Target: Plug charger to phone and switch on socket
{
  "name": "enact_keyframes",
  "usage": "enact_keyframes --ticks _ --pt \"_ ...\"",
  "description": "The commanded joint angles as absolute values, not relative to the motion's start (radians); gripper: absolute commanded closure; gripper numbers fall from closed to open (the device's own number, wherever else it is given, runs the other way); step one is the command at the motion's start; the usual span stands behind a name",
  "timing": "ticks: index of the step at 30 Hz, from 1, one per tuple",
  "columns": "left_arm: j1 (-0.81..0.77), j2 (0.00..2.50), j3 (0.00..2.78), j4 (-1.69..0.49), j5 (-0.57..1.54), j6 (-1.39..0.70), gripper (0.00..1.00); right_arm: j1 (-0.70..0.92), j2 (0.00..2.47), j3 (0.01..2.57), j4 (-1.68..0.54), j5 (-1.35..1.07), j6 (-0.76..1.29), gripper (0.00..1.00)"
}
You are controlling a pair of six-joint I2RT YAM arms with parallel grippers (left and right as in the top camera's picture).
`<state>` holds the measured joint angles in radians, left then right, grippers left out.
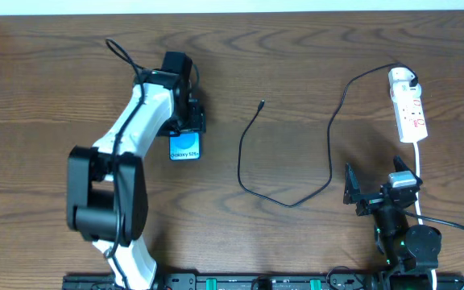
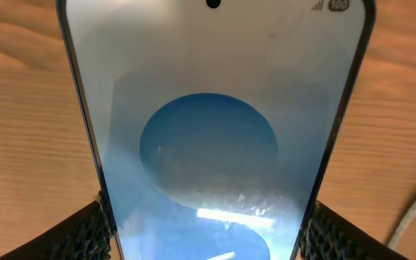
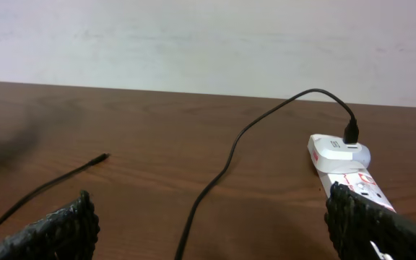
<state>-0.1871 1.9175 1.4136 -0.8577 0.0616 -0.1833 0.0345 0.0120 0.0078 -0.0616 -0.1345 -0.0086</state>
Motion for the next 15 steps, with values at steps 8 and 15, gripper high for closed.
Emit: enact_keyframes --ticks 8,15 --pt "-0.187 1.771 1.423 -0.861 0.126 -0.200 0.27 0.033 0.006 0.006 -0.064 -0.130 -0.016 0.01" --pt "-0.186 1.770 1.423 -0.876 0.148 -0.229 0.27 0.033 0.006 0.006 -0.064 -0.130 -0.016 0.01"
